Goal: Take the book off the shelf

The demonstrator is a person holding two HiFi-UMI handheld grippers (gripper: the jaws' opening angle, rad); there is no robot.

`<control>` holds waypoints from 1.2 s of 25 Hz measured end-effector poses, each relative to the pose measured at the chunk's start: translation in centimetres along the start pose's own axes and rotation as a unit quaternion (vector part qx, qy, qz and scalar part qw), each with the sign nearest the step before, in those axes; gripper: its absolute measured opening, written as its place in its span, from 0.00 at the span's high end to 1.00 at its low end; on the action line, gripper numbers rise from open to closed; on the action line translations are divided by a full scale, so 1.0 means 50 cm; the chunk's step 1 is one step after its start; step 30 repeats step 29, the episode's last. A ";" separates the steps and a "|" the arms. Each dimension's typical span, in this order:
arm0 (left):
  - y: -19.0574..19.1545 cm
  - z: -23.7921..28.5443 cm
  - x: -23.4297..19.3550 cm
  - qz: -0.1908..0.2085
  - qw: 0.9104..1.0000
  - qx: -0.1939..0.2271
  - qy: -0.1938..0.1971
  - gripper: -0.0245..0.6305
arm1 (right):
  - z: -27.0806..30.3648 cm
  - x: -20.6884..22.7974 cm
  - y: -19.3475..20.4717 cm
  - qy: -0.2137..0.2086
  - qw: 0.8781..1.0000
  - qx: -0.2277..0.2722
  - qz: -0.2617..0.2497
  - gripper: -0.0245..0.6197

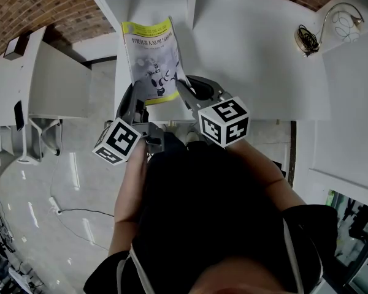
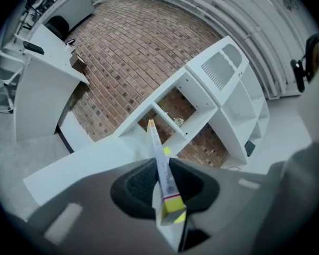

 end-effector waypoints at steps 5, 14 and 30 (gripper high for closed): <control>-0.009 0.005 0.003 0.000 1.000 0.003 0.003 0.85 | 0.001 0.000 -0.013 -0.002 1.000 0.008 -0.005 0.86; -0.013 0.010 -0.005 -0.006 1.000 0.004 0.001 0.85 | 0.012 0.001 -0.017 -0.004 1.000 0.009 -0.007 0.86; -0.024 0.026 -0.009 -0.003 1.000 0.004 -0.014 0.85 | 0.029 0.010 -0.029 -0.004 1.000 0.013 -0.010 0.86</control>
Point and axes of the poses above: the fingertips, and each gripper's own axes: z forward along the fingers, x to its right, y out of its underside, the point moved 2 cm from there along -z, backward along the fingers, and after that the axes turned 5 degrees about x, right-handed, at the moved point
